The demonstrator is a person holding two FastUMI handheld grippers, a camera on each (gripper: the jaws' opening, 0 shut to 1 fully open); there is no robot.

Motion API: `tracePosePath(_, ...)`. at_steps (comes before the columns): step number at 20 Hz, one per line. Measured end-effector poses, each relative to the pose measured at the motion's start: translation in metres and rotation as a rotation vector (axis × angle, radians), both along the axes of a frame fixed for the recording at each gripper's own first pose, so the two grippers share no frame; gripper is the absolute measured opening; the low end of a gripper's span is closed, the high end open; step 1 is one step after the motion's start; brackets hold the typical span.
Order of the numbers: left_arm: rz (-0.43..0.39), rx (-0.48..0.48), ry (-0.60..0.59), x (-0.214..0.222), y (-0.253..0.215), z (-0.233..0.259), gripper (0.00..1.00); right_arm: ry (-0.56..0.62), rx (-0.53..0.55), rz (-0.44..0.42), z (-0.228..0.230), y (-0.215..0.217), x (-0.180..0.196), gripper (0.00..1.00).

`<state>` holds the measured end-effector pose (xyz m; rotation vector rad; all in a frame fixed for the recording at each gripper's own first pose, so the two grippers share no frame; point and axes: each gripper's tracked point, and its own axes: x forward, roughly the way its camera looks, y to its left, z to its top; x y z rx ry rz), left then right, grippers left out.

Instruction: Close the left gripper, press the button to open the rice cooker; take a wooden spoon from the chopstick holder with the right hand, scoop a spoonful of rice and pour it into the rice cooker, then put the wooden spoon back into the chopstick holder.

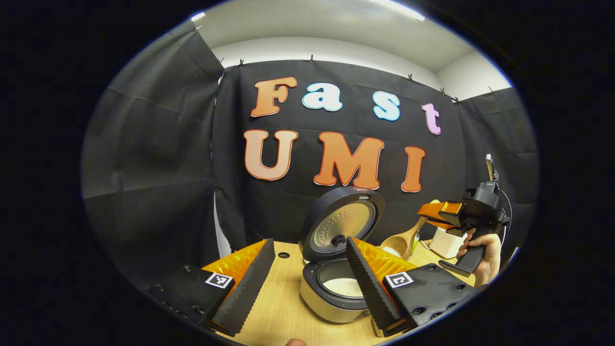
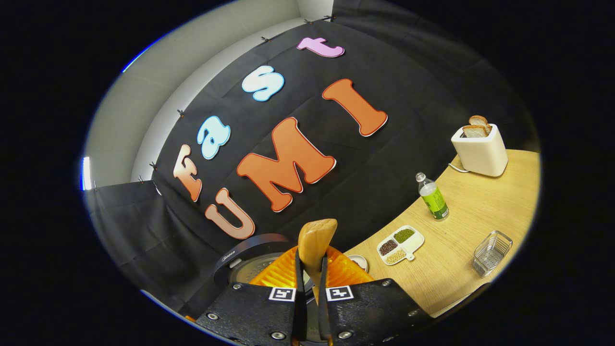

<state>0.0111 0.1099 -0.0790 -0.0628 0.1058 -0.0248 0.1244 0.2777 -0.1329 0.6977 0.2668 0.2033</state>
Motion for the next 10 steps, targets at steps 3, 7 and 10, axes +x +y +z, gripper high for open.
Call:
tracePosePath(3, 0.001, -0.004, -0.007, -0.0040, 0.0002, 0.0021, 0.98, -0.011, -0.030, 0.002, 0.0017, 0.0011, -0.0013, 0.08)
tracePosePath(7, 0.015, 0.007, -0.005, -0.0066, 0.0043, 0.0005, 0.99, -0.037, -0.057, 0.011, 0.0072, 0.0054, -0.0040, 0.09)
tracePosePath(10, 0.020, 0.011, -0.005, -0.0103, 0.0068, 0.0025, 0.98, -0.053, -0.087, 0.005, 0.0081, 0.0037, -0.0037, 0.08)
